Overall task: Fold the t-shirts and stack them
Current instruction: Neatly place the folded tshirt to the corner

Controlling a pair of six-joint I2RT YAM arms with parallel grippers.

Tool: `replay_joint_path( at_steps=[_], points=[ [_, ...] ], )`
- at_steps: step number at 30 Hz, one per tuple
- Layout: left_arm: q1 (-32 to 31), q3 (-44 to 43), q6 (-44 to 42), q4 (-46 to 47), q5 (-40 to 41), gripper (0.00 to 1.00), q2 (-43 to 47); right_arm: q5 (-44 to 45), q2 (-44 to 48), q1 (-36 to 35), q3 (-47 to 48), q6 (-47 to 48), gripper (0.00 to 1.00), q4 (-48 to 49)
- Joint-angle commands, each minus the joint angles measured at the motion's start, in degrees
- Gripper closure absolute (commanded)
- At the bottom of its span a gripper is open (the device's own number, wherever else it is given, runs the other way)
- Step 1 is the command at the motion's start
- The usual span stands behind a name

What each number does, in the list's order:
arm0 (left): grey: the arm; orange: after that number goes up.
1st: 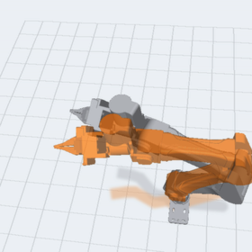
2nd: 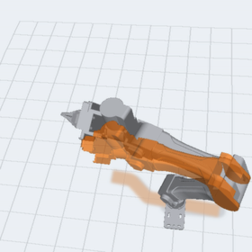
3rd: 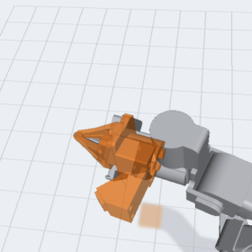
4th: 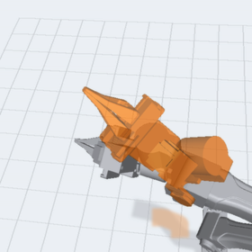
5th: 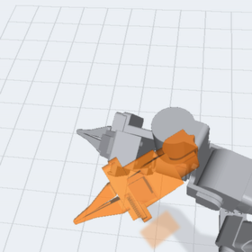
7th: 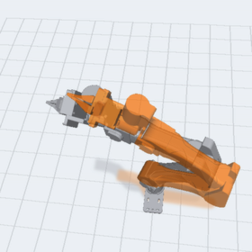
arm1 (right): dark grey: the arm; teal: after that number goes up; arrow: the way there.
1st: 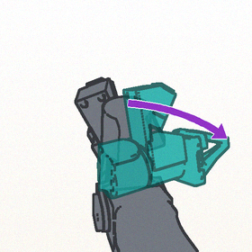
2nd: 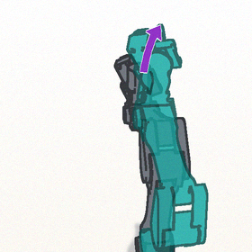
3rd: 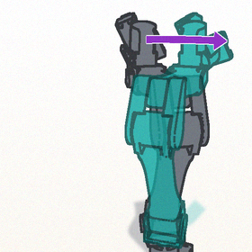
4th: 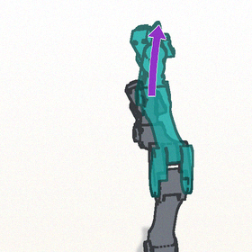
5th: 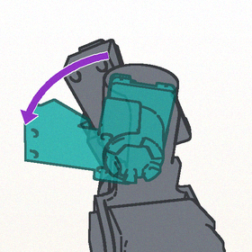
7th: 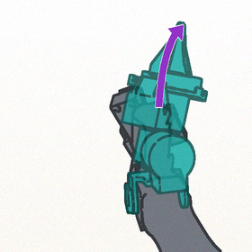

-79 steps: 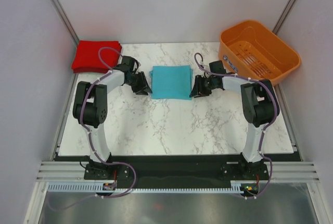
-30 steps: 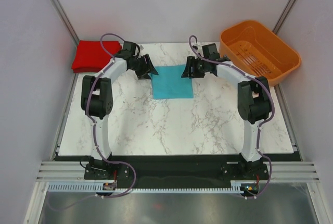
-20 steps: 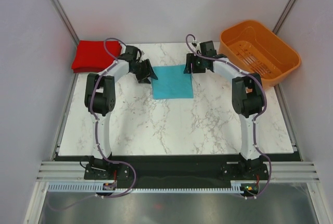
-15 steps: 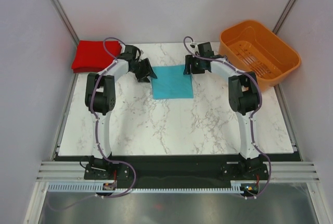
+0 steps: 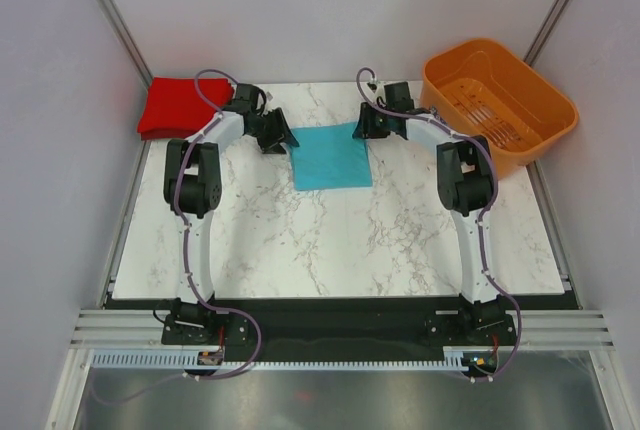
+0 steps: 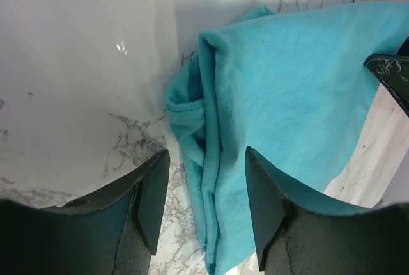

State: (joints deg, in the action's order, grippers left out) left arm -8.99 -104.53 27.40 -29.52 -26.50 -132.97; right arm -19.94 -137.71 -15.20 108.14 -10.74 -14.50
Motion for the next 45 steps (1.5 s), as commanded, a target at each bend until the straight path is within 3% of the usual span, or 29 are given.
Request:
replay_joint_path(
  at_steps=[1,4,9,14,28,31,34,37,40,45],
  points=[
    [0.6,-1.6,-3.6,0.8,-0.1,0.41,-2.5,-4.0,-0.8,1.4,-5.0,-3.1,0.58,3.9],
    [0.6,-2.1,-4.5,0.8,-1.6,0.42,-2.6,-7.5,-1.2,2.9,-6.6,-6.3,0.6,6.9],
    [0.5,-2.2,-5.4,1.0,-5.0,0.42,-1.6,-10.0,0.2,3.2,-8.5,-9.0,0.43,10.2],
    [-0.1,-1.3,-5.3,1.3,-4.3,0.41,-1.0,-9.3,3.7,3.2,-10.6,-10.1,0.37,10.9],
    [-1.2,-3.2,-3.4,1.9,-1.9,0.44,-5.4,-7.6,16.4,3.2,-21.5,-10.9,0.36,12.3],
    [-1.2,-4.1,-3.4,1.9,-2.4,0.5,-6.3,-7.5,21.2,3.2,-26.1,-11.5,0.36,13.5],
    [-1.2,-6.1,-3.0,1.9,-3.3,0.64,-8.2,-7.8,26.1,3.2,-30.1,-12.3,0.36,14.1],
    [-1.3,-6.7,-3.1,1.8,-3.3,0.9,-8.0,-9.0,31.0,3.2,-33.9,-13.1,0.36,14.2],
    [-1.3,-5.2,-4.8,1.8,-0.5,0.97,-4.3,-9.1,36.1,3.0,-38.0,-13.9,0.36,14.2],
    [-1.0,0.5,-12.6,1.1,4.9,0.98,6.6,-8.8,45.1,2.5,-45.5,-15.7,0.36,16.1]
  ],
)
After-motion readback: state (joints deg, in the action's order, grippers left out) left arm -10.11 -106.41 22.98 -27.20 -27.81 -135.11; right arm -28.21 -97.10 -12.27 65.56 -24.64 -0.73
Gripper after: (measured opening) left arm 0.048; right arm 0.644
